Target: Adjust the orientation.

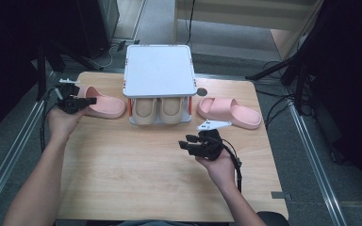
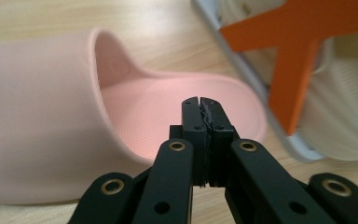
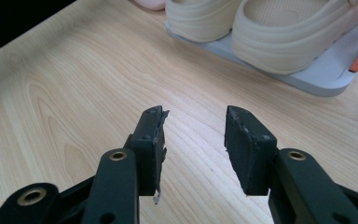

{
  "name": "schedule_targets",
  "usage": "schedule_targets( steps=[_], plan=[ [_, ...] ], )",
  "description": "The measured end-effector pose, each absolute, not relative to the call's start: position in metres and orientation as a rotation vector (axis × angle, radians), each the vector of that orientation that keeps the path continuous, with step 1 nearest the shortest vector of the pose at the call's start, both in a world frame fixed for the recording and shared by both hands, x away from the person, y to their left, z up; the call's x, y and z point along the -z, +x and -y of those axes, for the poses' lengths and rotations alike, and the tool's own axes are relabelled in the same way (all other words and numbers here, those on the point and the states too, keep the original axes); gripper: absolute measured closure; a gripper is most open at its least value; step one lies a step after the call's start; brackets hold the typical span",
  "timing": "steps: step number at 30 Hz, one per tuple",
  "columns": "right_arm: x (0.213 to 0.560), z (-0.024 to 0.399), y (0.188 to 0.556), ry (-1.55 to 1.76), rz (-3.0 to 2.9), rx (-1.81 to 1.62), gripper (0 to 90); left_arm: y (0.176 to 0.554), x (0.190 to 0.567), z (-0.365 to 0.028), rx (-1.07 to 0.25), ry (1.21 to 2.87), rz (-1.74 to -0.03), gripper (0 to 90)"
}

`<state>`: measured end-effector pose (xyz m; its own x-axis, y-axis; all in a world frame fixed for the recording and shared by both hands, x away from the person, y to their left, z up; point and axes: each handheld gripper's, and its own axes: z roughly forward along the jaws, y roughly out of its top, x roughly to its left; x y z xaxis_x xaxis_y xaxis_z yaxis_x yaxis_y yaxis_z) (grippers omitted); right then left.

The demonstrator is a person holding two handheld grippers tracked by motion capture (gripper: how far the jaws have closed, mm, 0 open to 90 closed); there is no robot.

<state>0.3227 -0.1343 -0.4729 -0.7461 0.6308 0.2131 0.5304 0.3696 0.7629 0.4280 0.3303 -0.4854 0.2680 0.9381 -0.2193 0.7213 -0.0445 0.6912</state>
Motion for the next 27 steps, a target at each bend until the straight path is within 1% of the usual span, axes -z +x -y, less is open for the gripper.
schedule_targets(
  steps=[5,9,16,27],
  plan=[
    [0.475,0.135,0.320,1.074,-2.508,-1.313,57.8,0.437,0.500,-0.327,-0.347,1.827,-1.534,89.5],
    [0.477,0.134,0.319,1.079,-2.515,-1.299,57.8,0.440,0.511,-0.331,-0.315,1.821,-1.562,89.5],
    [0.479,0.131,0.320,1.073,-2.532,-1.288,57.1,0.436,0.513,-0.337,-0.317,1.798,-1.567,89.5],
    [0.479,0.121,0.327,1.039,-2.563,-1.301,56.9,0.421,0.511,-0.345,-0.317,1.823,-1.575,89.5]
  ],
)
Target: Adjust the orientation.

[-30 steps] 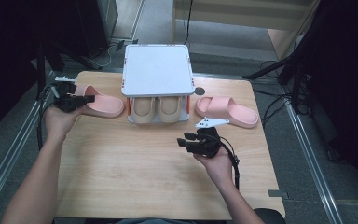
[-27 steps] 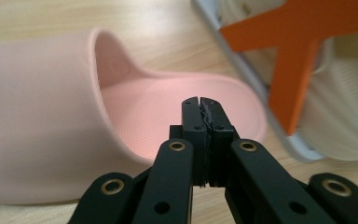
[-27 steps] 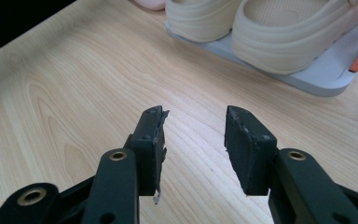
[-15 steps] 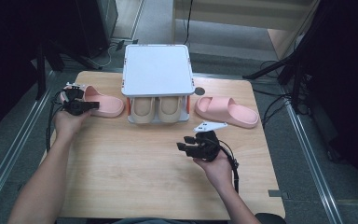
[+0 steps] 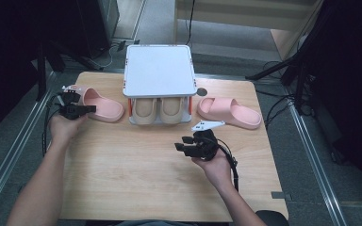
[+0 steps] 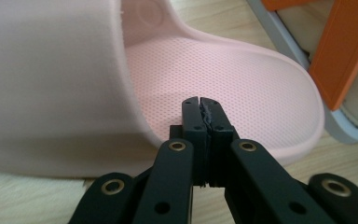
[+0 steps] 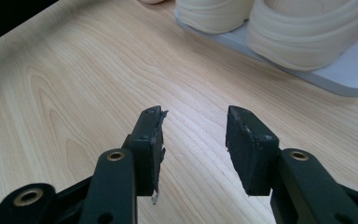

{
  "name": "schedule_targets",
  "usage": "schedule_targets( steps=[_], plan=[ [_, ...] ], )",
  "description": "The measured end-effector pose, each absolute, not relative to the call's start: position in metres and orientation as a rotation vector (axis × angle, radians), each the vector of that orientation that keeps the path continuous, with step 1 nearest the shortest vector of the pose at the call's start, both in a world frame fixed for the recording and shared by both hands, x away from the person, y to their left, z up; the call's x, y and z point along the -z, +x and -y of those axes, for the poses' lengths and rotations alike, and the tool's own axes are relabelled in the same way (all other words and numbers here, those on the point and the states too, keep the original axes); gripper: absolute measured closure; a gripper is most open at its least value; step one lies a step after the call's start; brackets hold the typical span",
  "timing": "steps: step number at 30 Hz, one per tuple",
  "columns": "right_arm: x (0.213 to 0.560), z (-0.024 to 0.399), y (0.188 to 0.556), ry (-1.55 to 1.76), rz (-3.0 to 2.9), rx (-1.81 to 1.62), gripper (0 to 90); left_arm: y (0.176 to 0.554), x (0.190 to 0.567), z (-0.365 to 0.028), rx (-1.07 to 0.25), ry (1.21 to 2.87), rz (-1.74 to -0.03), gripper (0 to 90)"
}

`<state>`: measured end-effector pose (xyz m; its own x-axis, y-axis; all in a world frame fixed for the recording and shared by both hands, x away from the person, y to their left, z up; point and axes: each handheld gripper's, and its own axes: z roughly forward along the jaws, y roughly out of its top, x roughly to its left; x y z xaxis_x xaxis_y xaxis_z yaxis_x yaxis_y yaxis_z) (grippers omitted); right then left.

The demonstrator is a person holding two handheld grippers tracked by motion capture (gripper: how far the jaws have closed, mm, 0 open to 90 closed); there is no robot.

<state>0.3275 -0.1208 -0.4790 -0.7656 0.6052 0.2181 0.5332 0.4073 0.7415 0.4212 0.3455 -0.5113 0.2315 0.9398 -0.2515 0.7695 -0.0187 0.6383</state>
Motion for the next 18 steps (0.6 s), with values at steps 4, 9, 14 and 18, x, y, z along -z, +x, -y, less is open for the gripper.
schedule_targets(
  steps=[4,9,14,18],
  plan=[
    [0.480,0.113,0.330,1.011,-2.589,-1.299,56.8,0.413,0.511,-0.352,-0.314,1.815,-1.589,89.4],
    [0.480,0.105,0.333,0.979,-2.614,-1.300,56.7,0.403,0.511,-0.362,-0.314,1.811,-1.605,89.5],
    [0.480,0.099,0.336,0.956,-2.632,-1.300,56.7,0.394,0.511,-0.372,-0.332,1.804,-1.632,89.5],
    [0.480,0.095,0.338,0.941,-2.644,-1.302,56.7,0.389,0.510,-0.380,-0.347,1.799,-1.653,89.4]
  ],
)
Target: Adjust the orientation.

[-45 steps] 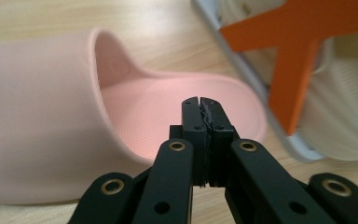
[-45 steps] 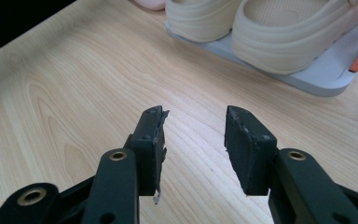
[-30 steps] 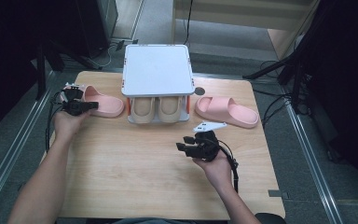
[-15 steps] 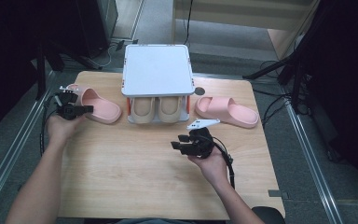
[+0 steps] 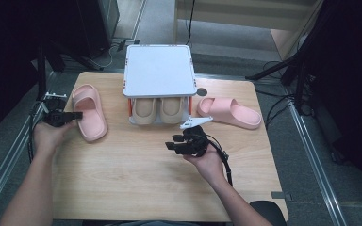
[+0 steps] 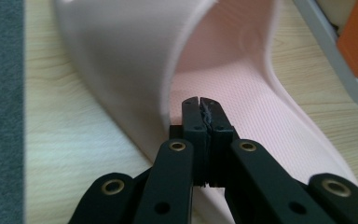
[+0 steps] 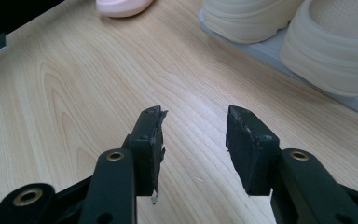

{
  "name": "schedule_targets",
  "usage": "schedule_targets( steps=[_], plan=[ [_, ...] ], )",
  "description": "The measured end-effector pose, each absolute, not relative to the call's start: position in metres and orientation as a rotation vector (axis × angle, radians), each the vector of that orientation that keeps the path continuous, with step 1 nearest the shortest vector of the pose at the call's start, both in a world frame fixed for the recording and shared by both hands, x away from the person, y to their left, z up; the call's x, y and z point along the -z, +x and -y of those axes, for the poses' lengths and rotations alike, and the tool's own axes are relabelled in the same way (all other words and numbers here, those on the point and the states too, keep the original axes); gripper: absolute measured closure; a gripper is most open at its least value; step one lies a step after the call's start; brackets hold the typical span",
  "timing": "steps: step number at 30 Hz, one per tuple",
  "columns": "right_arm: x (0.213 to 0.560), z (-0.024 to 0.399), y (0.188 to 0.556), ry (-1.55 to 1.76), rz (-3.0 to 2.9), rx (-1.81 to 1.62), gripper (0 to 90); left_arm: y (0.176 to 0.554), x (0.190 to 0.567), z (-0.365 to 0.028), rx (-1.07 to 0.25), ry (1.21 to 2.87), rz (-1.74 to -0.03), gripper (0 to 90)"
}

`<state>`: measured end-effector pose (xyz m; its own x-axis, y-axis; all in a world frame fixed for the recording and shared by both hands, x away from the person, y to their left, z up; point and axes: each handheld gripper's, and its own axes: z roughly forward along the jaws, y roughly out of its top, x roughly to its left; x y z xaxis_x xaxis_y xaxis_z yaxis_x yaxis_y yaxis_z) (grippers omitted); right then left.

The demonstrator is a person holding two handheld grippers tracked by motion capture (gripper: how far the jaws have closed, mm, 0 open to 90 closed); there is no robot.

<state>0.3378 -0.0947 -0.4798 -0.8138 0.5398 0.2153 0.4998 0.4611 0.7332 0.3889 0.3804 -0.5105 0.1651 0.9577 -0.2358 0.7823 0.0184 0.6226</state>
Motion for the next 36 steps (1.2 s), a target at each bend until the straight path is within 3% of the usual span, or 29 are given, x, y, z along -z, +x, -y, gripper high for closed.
schedule_targets(
  steps=[6,9,17,30,36],
  plan=[
    [0.480,0.091,0.338,0.925,-2.655,-1.300,56.7,0.387,0.509,-0.382,-0.334,1.777,-1.670,89.0],
    [0.480,0.091,0.338,0.929,-2.654,-1.304,56.7,0.384,0.501,-0.380,-0.319,1.763,-1.659,76.5],
    [0.479,0.093,0.338,0.953,-2.651,-1.297,56.8,0.373,0.481,-0.395,-0.440,1.675,-1.650,54.5],
    [0.480,0.112,0.330,1.020,-2.602,-1.276,56.8,0.406,0.502,-0.385,-0.435,1.741,-1.703,50.2],
    [0.480,0.123,0.324,1.063,-2.573,-1.269,56.8,0.414,0.505,-0.386,-0.469,1.690,-1.721,51.7]
  ],
)
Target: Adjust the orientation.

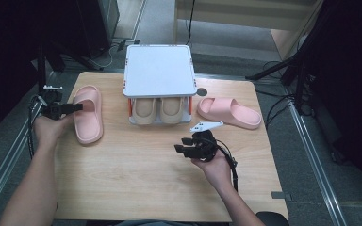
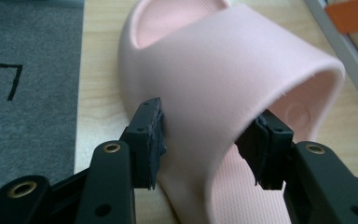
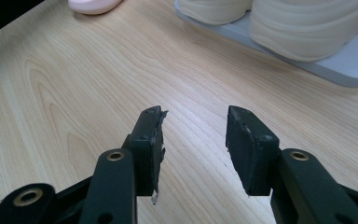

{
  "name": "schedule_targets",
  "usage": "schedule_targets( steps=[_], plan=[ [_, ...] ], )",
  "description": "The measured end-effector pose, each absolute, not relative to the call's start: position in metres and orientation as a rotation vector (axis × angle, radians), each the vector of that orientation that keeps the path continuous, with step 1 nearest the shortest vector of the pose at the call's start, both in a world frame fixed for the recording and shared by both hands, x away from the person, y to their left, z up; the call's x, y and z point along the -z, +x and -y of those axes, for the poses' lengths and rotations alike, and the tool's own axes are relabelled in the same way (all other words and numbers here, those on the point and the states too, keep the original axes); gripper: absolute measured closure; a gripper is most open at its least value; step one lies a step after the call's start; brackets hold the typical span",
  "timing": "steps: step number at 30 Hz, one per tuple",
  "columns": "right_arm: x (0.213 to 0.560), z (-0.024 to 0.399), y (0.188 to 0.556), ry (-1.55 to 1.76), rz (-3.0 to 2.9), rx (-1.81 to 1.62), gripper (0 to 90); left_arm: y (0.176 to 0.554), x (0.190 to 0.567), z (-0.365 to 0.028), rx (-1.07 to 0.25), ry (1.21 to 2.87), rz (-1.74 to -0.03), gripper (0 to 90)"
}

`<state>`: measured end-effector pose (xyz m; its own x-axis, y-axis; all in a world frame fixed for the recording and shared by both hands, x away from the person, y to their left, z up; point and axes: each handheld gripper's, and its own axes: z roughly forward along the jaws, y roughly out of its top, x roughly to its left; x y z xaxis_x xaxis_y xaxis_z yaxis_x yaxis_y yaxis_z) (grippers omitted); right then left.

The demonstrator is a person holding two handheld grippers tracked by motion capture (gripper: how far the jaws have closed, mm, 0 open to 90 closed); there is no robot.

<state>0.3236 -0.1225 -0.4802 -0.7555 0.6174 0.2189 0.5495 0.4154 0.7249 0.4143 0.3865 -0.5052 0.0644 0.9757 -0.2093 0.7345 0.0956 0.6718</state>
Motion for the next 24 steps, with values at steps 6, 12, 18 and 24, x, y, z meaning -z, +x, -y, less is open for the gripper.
schedule_targets(
  steps=[6,12,18,24],
  plan=[
    [0.4805,0.1282,0.3214,1.082,-2.557,-1.266,56.7,0.4186,0.5068,-0.3837,-0.488,1.696,-1.723,56.0],
    [0.4807,0.1274,0.3214,1.086,-2.556,-1.267,56.4,0.4176,0.5051,-0.3843,-0.508,1.711,-1.723,63.9],
    [0.4803,0.1275,0.3215,1.083,-2.556,-1.269,56.4,0.4152,0.5029,-0.3897,-0.494,1.692,-1.739,76.5],
    [0.4803,0.1281,0.3219,1.083,-2.555,-1.272,56.4,0.4161,0.5017,-0.3901,-0.460,1.701,-1.743,80.2]
  ],
)
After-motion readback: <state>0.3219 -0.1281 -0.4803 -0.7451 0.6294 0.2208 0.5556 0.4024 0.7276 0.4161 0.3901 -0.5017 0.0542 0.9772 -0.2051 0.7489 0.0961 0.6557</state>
